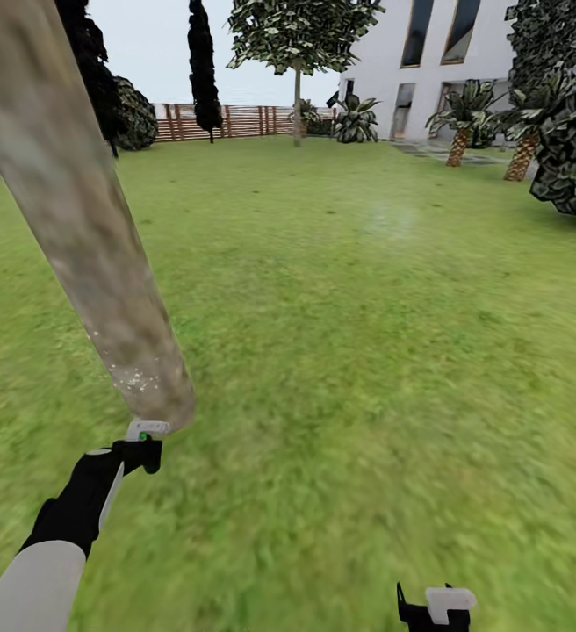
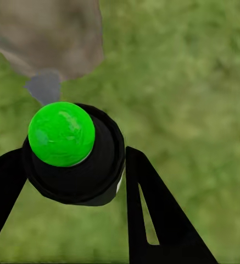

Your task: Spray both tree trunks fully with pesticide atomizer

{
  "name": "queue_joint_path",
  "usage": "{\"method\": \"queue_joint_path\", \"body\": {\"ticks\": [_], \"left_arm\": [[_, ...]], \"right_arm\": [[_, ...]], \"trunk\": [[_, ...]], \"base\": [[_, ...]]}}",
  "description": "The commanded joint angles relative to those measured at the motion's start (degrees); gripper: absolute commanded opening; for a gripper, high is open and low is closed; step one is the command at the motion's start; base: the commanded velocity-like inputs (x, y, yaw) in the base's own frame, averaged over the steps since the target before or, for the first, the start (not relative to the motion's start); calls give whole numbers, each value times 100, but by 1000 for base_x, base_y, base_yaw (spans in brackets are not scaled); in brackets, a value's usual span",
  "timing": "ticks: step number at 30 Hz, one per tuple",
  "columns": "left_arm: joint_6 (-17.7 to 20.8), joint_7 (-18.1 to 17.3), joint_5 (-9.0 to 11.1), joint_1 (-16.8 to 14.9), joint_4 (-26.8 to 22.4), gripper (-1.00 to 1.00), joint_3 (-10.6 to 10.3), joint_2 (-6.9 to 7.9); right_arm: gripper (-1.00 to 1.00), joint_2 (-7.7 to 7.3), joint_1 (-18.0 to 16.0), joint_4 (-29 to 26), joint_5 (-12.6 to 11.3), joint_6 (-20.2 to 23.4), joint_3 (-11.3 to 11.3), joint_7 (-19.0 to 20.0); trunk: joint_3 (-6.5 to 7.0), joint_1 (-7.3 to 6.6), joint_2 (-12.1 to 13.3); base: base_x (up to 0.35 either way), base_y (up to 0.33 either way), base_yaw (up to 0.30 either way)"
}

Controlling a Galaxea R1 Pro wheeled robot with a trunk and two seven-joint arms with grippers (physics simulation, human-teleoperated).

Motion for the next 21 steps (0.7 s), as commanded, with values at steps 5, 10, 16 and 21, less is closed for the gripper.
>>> {"method": "queue_joint_path", "body": {"ticks": [5, 10, 16, 21], "left_arm": [[442, -82, -60, -12, -24, -100, -5, 56], [785, -128, -38, -18, -606, -100, -2, 55], [1391, -174, -16, -215, -878, -100, -121, 2], [1477, -639, -19, -749, -884, -100, -573, 30]], "right_arm": [[100, -3, -2, 1, 0, -3, 46, -56], [100, -11, 0, 1, -3, -3, 39, -65], [100, -20, 0, 1, 0, -9, 39, -57], [100, -20, -1, 1, 0, -10, 39, -56]], "trunk": [[-5, -1, -2], [-5, -1, -2], [-5, -1, -2], [-5, -1, -2]], "base": [[0, -235, 277], [0, -18, 276], [0, 0, 83], [0, 0, 0]]}}
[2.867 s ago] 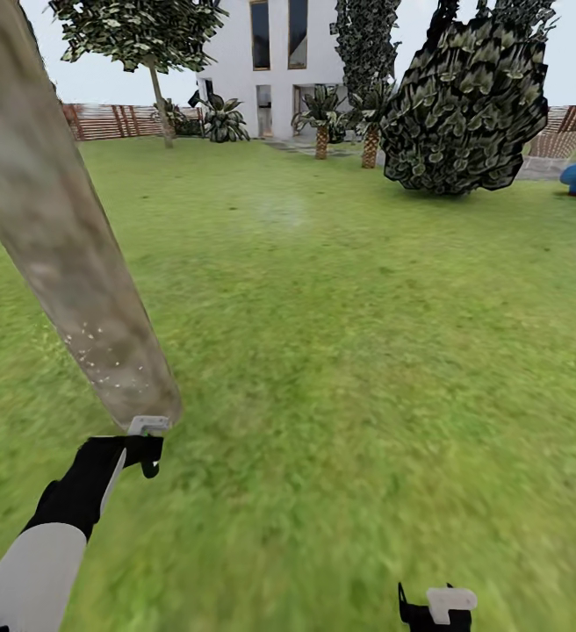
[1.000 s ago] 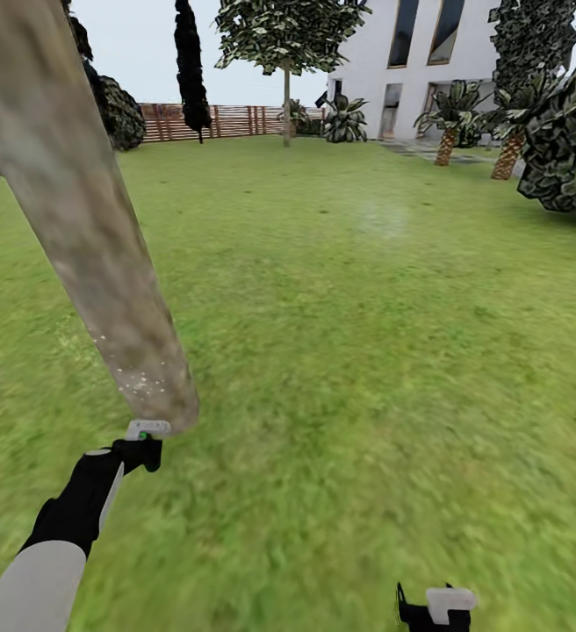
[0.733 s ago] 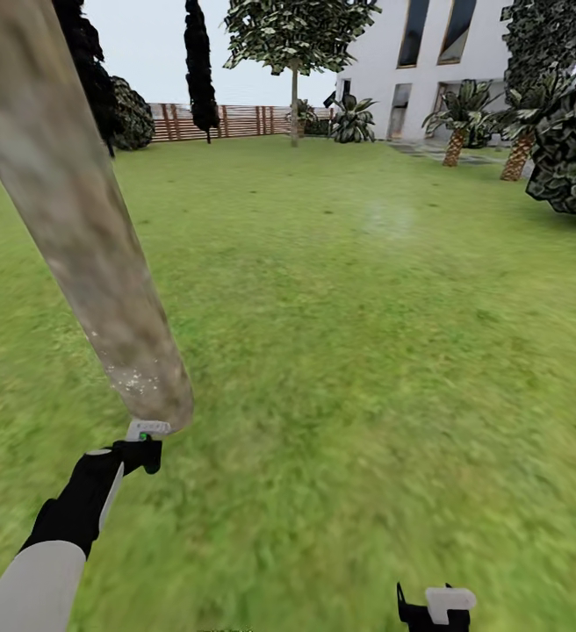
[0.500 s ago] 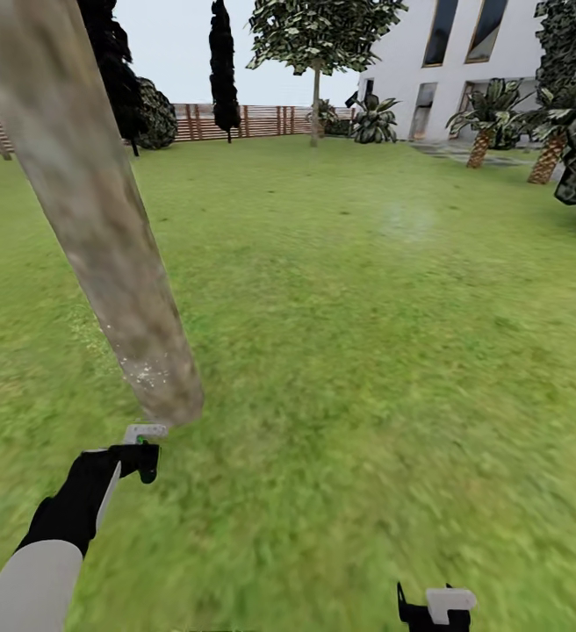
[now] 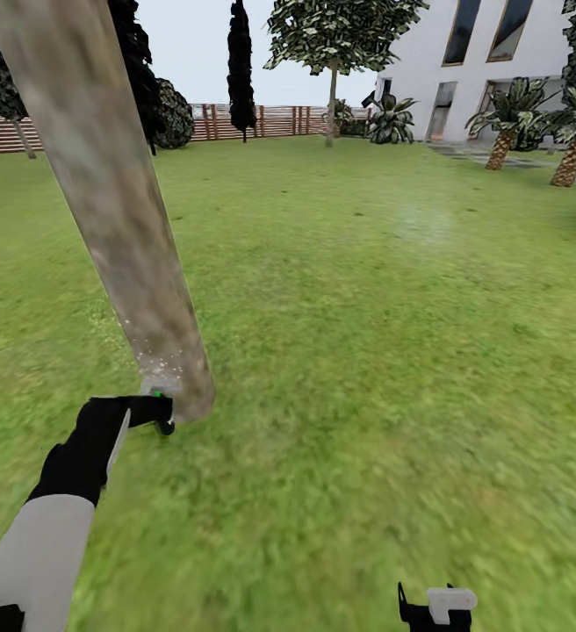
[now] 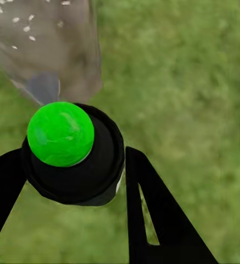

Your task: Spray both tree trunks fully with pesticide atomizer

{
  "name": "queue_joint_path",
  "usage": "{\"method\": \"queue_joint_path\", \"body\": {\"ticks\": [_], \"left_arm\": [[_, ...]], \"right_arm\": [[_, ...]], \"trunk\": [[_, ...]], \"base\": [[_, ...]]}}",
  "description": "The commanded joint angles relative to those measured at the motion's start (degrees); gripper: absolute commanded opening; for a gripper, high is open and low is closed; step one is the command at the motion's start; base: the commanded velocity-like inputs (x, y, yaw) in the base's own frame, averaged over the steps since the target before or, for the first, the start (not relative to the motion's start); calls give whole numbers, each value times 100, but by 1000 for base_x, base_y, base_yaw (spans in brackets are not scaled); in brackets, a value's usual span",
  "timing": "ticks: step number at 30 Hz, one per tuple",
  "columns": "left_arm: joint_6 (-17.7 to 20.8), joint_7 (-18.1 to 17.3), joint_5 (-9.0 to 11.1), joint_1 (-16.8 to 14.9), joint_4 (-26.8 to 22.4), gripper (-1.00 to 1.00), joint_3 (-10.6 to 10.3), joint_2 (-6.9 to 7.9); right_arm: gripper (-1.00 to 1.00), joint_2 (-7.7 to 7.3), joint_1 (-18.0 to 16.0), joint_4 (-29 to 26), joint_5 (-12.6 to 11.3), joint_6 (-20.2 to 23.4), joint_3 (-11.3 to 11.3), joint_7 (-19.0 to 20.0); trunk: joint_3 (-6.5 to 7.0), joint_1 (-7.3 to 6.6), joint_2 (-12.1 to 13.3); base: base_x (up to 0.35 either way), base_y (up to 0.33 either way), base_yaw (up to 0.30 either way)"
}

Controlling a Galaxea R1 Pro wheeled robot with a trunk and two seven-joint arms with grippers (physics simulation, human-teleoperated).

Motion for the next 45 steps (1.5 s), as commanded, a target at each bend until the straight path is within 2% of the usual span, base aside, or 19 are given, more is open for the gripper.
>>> {"method": "queue_joint_path", "body": {"ticks": [1, 2, 5, 6, 8, 17, 27, 33, 36, 40, 43, 45], "left_arm": [[14, -128, -96, -69, -5, -100, 20, 27], [21, -173, -101, -126, -4, -100, 44, 119], [76, -266, -71, -146, -4, -100, 77, 576], [77, -334, -70, -124, -4, -100, 74, 640], [63, -405, -97, -87, -10, -100, 0, 658], [185, -445, -66, -157, -348, -100, 85, 608], [192, -442, -62, -105, -347, -100, 100, 611], [208, -445, -65, -191, -443, -100, 73, 609], [213, -459, -58, -208, -467, -100, 61, 648], [218, -886, -106, -217, -505, -100, 58, 737], [226, -946, -119, -207, -504, -100, 66, 968], [227, -950, -125, -199, -505, -100, 57, 1006]], "right_arm": [[100, -2, -3, 3, 0, -7, 48, -49], [100, -2, -1, 3, 0, -6, 48, -49], [100, -2, -3, 2, 0, -4, 48, -49], [100, -2, -3, 2, 0, -3, 48, -49], [100, -2, -3, 0, 0, -5, 48, -49], [100, -2, -3, 3, 0, -7, 48, -49], [100, -2, -1, 3, 0, 0, 48, -49], [100, -2, -3, 3, 0, 1, 48, -41], [100, -2, -3, 3, 0, 1, 51, -34], [100, -2, -3, -4, 0, 1, 49, -32], [100, -2, -3, -6, 0, 1, 49, -32], [100, -2, -3, -4, 0, 1, 50, -32]], "trunk": [[-5, -1, -2], [-5, -1, -2], [-5, -1, -2], [-5, -1, -2], [-5, -1, -2], [-5, -1, -2], [-5, -1, -2], [-5, -1, -2], [-5, -1, -2], [-5, -1, -2], [-5, -1, -2], [-5, -1, -2]], "base": [[0, 0, 0], [0, 0, 0], [0, 0, 0], [0, 0, 0], [0, 0, 50], [145, -59, 150], [56, -250, 1], [-82, -272, 0], [-6, -272, 0], [0, -272, 0], [0, -122, 144], [0, -14, 260]]}}
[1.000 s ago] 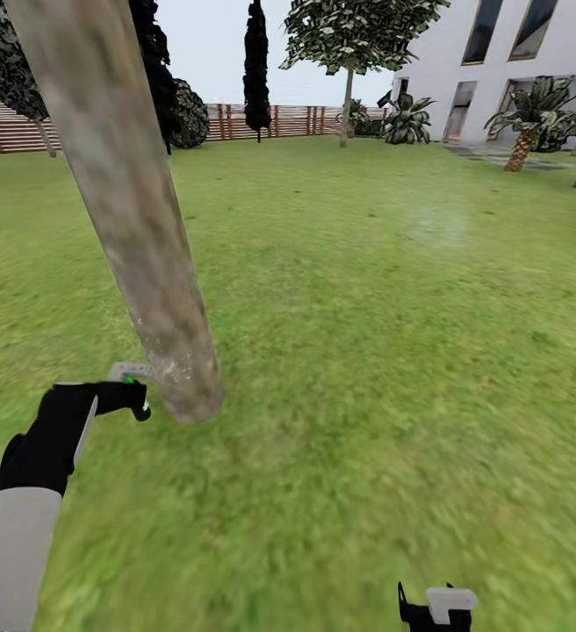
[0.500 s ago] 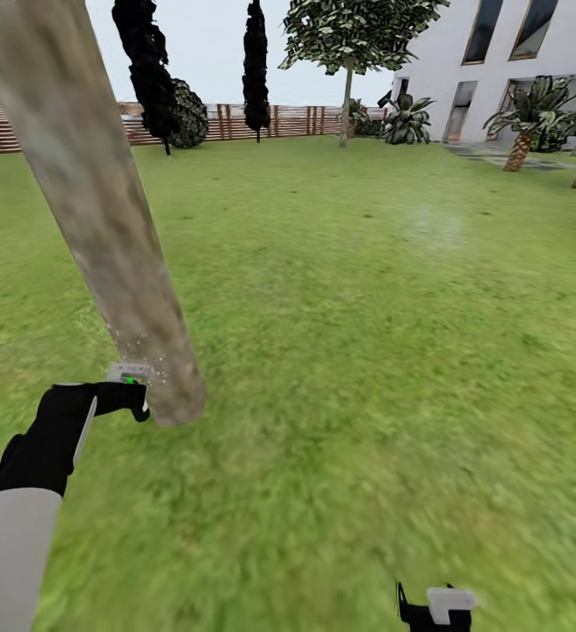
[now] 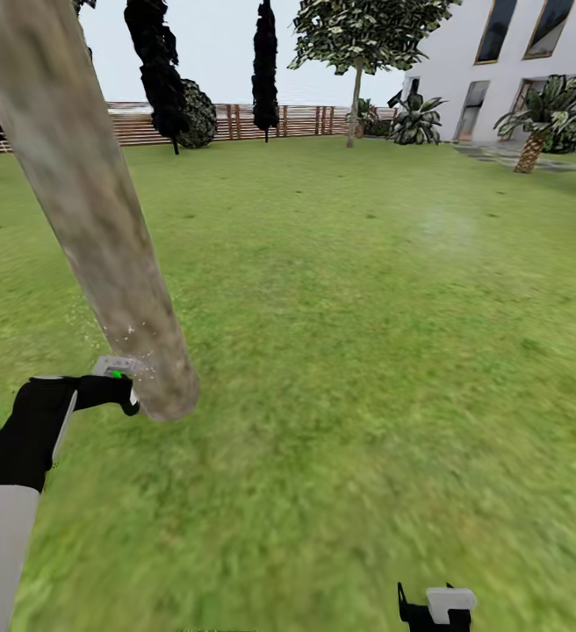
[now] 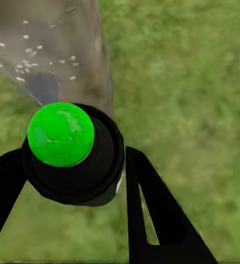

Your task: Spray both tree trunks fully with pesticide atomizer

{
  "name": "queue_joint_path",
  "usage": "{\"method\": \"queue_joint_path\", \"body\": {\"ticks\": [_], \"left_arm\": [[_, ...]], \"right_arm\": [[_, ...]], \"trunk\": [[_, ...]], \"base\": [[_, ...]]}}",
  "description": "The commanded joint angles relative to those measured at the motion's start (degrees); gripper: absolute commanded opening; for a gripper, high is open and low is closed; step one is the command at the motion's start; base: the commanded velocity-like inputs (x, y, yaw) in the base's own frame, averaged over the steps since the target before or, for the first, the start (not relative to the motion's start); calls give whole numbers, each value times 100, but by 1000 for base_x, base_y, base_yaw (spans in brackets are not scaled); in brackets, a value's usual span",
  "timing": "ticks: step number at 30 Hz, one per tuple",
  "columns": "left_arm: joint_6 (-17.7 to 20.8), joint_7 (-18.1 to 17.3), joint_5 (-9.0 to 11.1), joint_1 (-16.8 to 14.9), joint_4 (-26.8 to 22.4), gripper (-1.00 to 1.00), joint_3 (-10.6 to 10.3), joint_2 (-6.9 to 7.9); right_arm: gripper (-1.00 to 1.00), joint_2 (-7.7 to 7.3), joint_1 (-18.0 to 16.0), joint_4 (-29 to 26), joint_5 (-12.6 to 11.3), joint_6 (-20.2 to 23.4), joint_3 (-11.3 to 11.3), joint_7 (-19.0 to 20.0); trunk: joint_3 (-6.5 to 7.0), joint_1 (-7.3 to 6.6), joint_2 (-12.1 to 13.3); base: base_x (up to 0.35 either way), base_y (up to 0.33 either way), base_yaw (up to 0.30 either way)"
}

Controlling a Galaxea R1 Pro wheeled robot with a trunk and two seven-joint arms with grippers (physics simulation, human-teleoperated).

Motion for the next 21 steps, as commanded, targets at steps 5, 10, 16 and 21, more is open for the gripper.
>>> {"method": "queue_joint_path", "body": {"ticks": [5, 10, 16, 21], "left_arm": [[9, -66, -53, -80, 67, -100, -24, 33], [437, -68, -45, -300, 26, -100, -54, 11], [505, -68, -48, -269, -14, -100, -56, 13], [511, -68, -48, -308, -14, -100, -49, 12]], "right_arm": [[100, -3, -2, 9, 1, -5, 52, -49], [100, -3, -2, 9, 1, -5, 51, -49], [100, -3, -2, 10, 1, -5, 47, -49], [100, -10, -2, 18, 1, -5, 47, -57]], "trunk": [[-5, -1, -2], [-5, -1, -2], [-5, -1, -2], [-5, -1, -2]], "base": [[0, -2, 274], [0, 0, 117], [88, -134, 3], [95, -249, 0]]}}
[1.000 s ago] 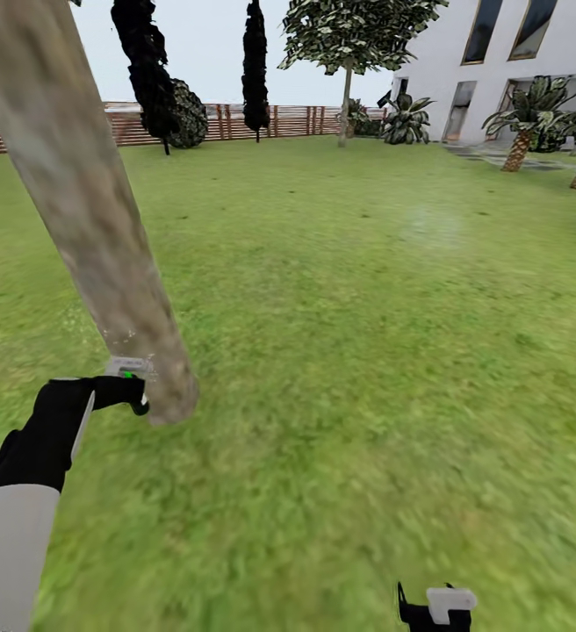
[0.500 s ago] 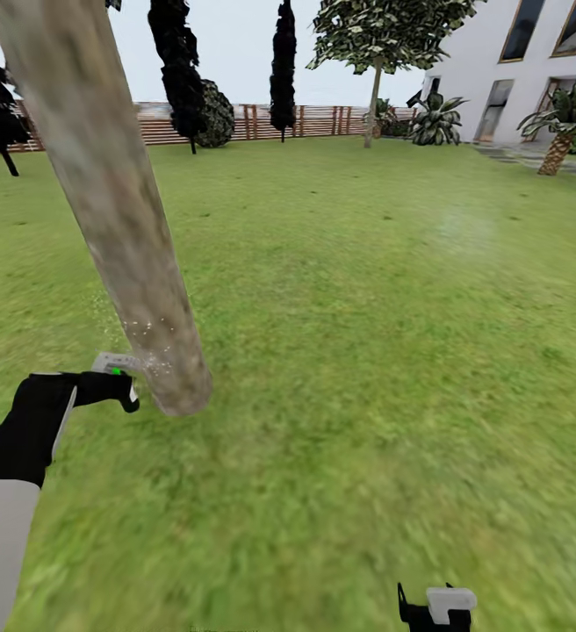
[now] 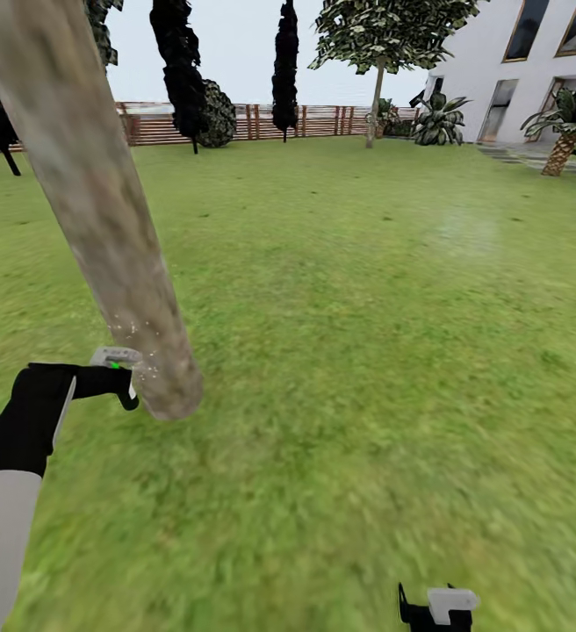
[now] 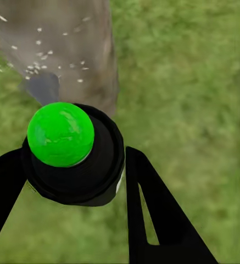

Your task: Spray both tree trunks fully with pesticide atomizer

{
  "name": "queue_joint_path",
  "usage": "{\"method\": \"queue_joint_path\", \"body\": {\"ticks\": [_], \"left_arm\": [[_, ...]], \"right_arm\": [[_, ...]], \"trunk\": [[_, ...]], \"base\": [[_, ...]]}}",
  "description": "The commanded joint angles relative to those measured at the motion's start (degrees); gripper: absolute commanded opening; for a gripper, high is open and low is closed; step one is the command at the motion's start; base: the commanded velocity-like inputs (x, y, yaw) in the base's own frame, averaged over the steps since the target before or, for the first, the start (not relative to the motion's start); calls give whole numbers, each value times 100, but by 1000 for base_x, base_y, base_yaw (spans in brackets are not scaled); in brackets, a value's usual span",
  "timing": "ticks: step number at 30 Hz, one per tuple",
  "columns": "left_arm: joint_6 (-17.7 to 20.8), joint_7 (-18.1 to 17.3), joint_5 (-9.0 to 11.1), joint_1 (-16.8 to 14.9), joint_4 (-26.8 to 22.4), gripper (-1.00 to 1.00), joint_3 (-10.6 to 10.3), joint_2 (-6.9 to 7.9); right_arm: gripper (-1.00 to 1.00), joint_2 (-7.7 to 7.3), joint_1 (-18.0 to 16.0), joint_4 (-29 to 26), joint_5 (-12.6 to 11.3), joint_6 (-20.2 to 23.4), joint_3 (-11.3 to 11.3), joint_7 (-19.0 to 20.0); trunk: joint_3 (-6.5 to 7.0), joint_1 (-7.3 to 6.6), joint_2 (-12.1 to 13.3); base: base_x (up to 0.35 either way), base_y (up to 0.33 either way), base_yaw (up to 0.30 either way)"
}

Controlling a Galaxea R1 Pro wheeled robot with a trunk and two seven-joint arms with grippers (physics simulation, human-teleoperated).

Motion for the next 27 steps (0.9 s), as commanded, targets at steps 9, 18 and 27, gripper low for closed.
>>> {"method": "queue_joint_path", "body": {"ticks": [9, 18, 27], "left_arm": [[22, -58, -59, -32, -7, -100, 18, 6], [22, -50, -68, -23, -14, -100, 18, 6], [22, -47, -76, -4, -10, -100, 18, 6]], "right_arm": [[100, -30, -3, -5, 0, -3, 48, -48], [100, -23, 0, -6, 0, -4, 57, -48], [100, -21, -3, -6, 0, -4, 57, -48]], "trunk": [[-5, -1, -2], [-5, -1, -2], [-5, -1, -2]], "base": [[5, -272, 0], [199, -214, 14], [39, -261, 246]]}}
